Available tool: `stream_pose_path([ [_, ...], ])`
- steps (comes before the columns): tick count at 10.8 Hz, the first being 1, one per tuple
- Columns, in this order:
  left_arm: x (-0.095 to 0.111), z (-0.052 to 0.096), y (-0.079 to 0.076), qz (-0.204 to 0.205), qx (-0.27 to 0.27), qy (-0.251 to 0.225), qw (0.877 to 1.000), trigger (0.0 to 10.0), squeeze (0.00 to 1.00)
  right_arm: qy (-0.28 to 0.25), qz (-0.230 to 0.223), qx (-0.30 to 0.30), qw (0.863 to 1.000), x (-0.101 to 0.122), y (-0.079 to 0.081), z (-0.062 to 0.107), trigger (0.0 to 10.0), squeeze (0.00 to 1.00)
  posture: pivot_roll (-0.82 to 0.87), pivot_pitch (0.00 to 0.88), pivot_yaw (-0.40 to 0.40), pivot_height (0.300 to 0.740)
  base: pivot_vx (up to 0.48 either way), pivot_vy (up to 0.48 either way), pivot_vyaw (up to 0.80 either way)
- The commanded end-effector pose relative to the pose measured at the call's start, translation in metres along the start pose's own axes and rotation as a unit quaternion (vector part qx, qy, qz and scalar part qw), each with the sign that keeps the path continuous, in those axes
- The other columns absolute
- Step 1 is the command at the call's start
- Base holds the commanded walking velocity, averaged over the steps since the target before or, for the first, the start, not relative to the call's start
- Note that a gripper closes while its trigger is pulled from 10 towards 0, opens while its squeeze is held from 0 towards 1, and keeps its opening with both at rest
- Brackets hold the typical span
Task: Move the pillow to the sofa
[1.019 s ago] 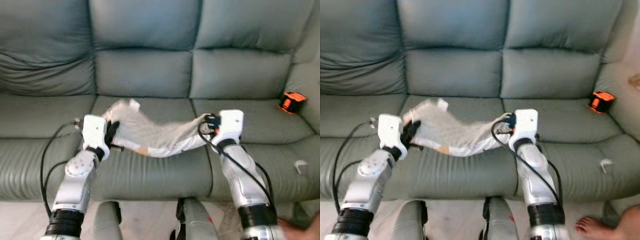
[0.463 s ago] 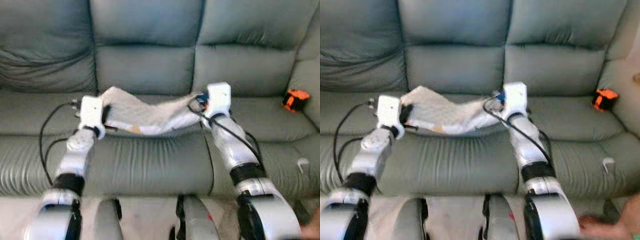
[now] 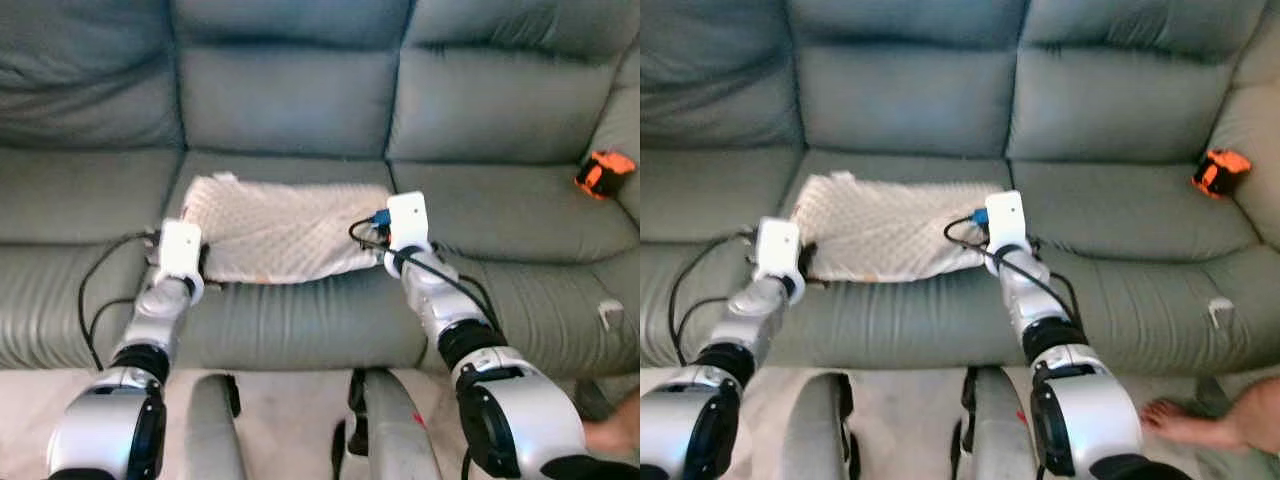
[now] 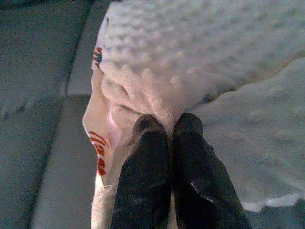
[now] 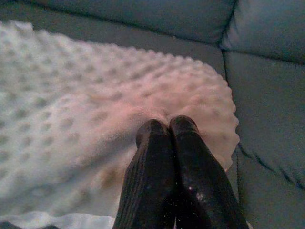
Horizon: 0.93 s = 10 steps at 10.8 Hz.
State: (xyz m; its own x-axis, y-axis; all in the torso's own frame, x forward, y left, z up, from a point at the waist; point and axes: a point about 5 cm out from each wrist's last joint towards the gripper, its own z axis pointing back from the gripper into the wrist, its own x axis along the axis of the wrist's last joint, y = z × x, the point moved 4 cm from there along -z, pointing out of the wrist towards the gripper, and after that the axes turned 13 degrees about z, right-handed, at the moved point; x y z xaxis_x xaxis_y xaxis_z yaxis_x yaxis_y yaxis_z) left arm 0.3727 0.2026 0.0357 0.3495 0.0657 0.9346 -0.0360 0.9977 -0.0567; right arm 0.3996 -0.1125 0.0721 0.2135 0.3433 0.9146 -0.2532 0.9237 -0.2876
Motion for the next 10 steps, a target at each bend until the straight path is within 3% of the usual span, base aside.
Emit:
stream_pose_path([
  [1,0.011,-0.004,-0.009,0.004,-0.007,-0.013,1.0,10.0,0.0,-0.019,0.031,0.002,0.999,0.009,0.004,-0.002,10.0,0.0,-0.04,0.202,-0.091,0.622,0.0,0.0,0.0],
  [3,0.018,-0.008,-0.015,0.009,-0.006,-0.02,1.0,10.0,0.0,-0.032,0.046,0.029,0.998,0.013,0.021,-0.002,10.0,0.0,-0.04,0.206,-0.102,0.622,0.0,0.0,0.0],
  [4,0.019,-0.008,-0.015,0.007,-0.001,-0.021,1.0,10.0,0.39,-0.031,0.046,0.033,0.998,0.012,0.023,-0.003,10.0,0.0,-0.05,0.203,-0.105,0.622,0.0,0.0,0.0],
  [5,0.019,-0.008,-0.01,0.003,0.007,-0.02,1.0,10.0,1.0,-0.032,0.027,0.033,0.999,0.012,0.02,-0.003,10.0,1.0,-0.05,0.203,-0.105,0.622,0.0,0.0,0.0],
  [10,0.021,-0.004,0.017,-0.032,0.051,-0.029,0.998,10.0,1.0,-0.004,0.031,0.027,0.999,0.003,0.011,-0.003,10.0,1.0,-0.04,0.186,-0.109,0.622,0.0,0.0,0.0],
])
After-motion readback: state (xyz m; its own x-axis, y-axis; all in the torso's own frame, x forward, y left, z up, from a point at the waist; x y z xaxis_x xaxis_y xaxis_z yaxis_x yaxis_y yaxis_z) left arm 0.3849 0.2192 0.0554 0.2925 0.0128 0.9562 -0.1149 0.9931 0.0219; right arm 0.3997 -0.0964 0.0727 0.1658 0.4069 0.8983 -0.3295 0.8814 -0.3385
